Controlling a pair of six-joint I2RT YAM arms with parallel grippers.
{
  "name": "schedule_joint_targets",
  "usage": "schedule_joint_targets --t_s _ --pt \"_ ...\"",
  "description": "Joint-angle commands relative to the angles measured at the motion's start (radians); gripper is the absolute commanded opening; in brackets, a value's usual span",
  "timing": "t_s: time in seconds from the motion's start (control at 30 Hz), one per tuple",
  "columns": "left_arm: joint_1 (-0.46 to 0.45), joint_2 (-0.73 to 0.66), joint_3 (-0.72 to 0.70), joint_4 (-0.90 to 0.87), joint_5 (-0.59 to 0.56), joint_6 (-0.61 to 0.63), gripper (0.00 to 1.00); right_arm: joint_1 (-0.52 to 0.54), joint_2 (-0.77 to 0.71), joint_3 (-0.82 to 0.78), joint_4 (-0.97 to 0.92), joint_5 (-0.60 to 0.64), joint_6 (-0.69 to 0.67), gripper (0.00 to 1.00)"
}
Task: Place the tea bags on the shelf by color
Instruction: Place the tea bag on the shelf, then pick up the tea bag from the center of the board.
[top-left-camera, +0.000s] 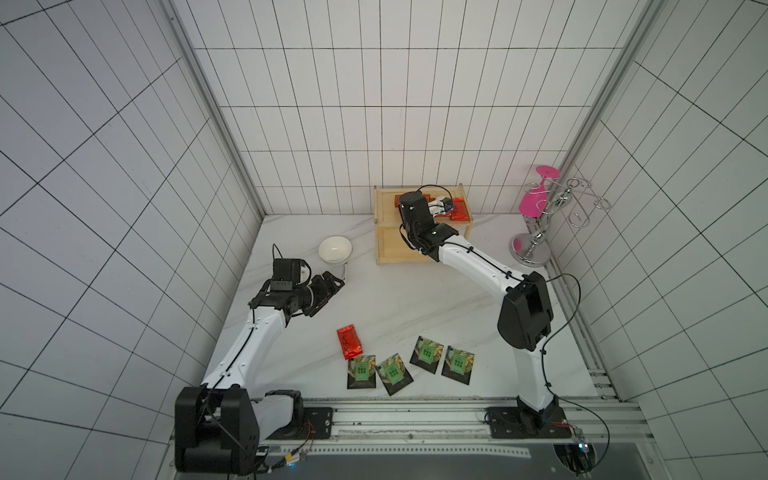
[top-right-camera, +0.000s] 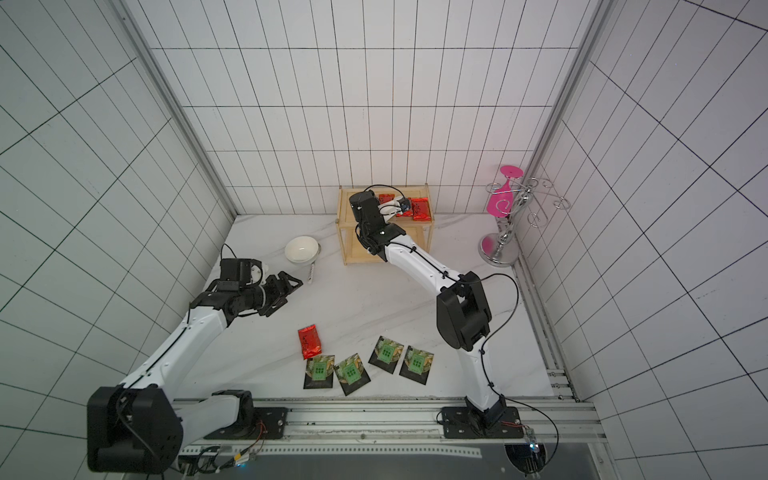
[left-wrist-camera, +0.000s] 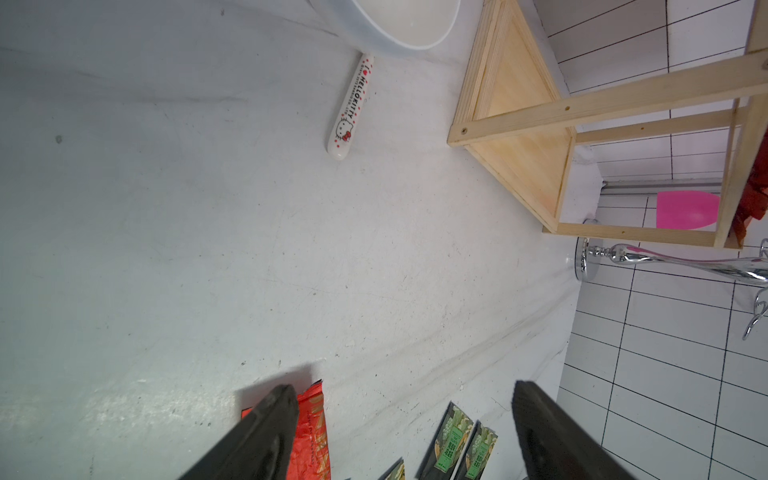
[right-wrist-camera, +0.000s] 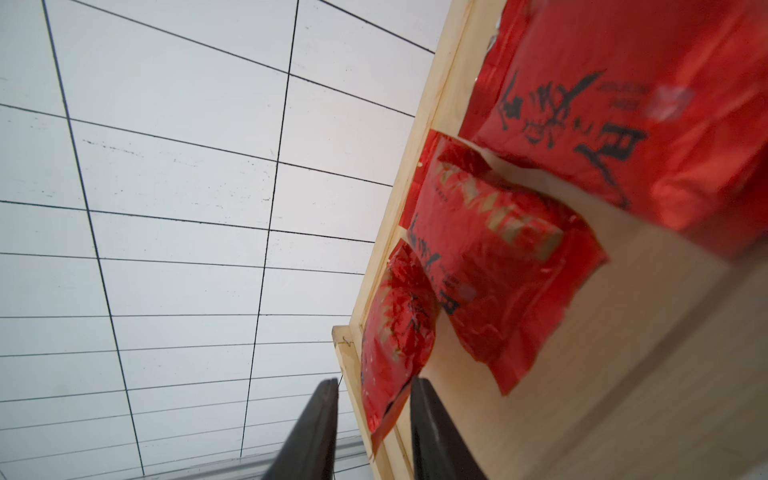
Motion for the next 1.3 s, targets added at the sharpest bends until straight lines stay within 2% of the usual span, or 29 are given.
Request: schedule_joint_targets --t_s 0.0,0.13,0.23,0.37,0.43,0.5,0.6,0.67,0.9,1.27 --pt "0.013 -0.027 -0.023 0.016 -0.013 0.005 0.85 0.017 -0.08 -0.005 -0.019 -0.007 -0.025 0.35" --pt "0.015 -0.028 -0.025 0.021 -0.016 0.004 0.85 0.023 -0.127 -0.03 -0.063 -0.021 -0.029 0.36" --pt "0.012 -0.027 -0.027 0.02 -0.023 0.008 0.85 0.023 -0.184 -0.075 -0.073 -0.043 -0.101 0.37" --pt "-0.071 -0.031 -0.004 -0.026 -0.13 0.032 0.87 0.022 -0.299 -0.189 -0.108 -0.102 -0.403 0.39" --pt "-0.142 -0.025 0.026 -0.086 -0.232 0.044 0.89 0.014 -0.378 -0.323 -0.054 -0.194 -0.602 0.39" --pt "-0.223 -0.017 0.044 -0.143 -0.346 0.044 0.89 0.006 -0.463 -0.481 -0.026 -0.279 -0.74 0.42" --pt "-0.319 0.002 0.062 -0.219 -0.476 0.011 0.91 -0.011 -0.564 -0.697 0.042 -0.44 -0.883 0.43" --pt "-0.371 0.023 0.076 -0.271 -0.549 -0.03 0.91 -0.015 -0.602 -0.785 0.041 -0.482 -0.932 0.44" --pt "-0.518 0.138 0.117 -0.375 -0.619 -0.188 0.91 -0.067 -0.667 -0.933 -0.046 -0.556 -1.036 0.46" --pt "-0.538 0.325 0.083 -0.333 -0.539 -0.244 0.94 -0.12 -0.636 -0.961 -0.051 -0.647 -1.026 0.41"
